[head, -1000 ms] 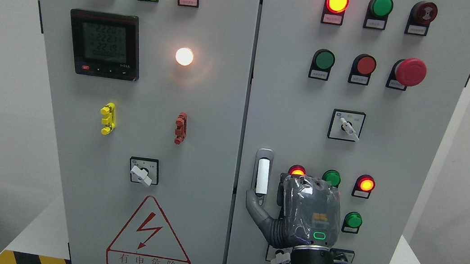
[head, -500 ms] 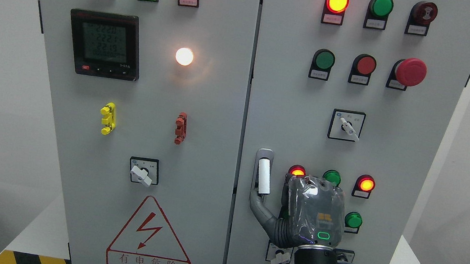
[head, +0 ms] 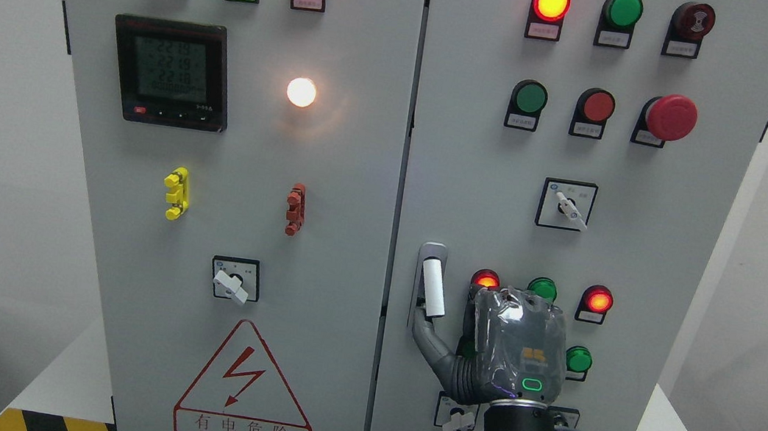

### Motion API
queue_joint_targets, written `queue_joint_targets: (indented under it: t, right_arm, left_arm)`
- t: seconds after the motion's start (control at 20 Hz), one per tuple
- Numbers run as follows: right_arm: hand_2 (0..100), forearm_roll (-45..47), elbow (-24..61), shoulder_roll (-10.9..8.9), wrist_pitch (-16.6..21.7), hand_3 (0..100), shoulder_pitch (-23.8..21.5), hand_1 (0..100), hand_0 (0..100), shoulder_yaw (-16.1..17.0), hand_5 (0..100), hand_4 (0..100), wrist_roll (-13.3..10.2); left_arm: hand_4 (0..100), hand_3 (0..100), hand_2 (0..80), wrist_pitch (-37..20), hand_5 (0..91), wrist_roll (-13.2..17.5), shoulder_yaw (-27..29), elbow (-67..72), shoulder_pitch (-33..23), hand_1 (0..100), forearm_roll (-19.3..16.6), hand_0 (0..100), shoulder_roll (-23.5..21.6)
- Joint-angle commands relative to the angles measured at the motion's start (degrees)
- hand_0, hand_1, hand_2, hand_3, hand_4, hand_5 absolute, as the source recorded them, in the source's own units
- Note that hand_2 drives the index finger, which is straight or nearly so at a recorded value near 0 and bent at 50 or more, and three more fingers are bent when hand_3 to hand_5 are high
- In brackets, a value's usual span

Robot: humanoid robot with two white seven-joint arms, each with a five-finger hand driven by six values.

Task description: Release door handle

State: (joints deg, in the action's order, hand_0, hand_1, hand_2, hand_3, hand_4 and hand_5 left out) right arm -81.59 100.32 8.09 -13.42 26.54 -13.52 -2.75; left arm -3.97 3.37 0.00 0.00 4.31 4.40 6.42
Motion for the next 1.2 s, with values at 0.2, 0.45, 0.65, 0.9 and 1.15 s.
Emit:
queue_joint_targets:
  t: [0.2,0.45,0.65,0.9,1.15]
  right_arm:
    - [87,0.0,0.8,0.09,0.0,100,-0.3,30,33,0.4,92,100,-0.7]
    - [87,0.0,1.1,0.09,0.0,100,-0.4,30,35,0.5,92,100,-0.8]
    - [87,0.0,1.2,0.09,0.0,100,-0.4,30,36,1.0,92,100,-0.7]
    - [87,0.0,1.2,0.09,0.0,100,-0.4,34,36,1.2,92,100,-0.7]
    - [87,0.0,1.3,0.17,0.0,100,-0.4,36,36,1.4,92,100,-0.7]
  left_arm:
    - [1,9,2.2,0.0,0.0,0.0,-1.2,-1.1,0.0,0,0.0,0,0.0]
    - [1,9,2.3,0.0,0.0,0.0,-1.2,-1.1,0.0,0,0.0,0,0.0]
    - [1,9,2.5,0.0,0.0,0.0,-1.2,-1.1,0.0,0,0.0,0,0.0]
    - [1,9,2.4,0.0,0.0,0.0,-1.2,-1.1,0.0,0,0.0,0,0.0]
    - [1,9,2.3,0.0,0.0,0.0,-1.2,-1.1,0.0,0,0.0,0,0.0]
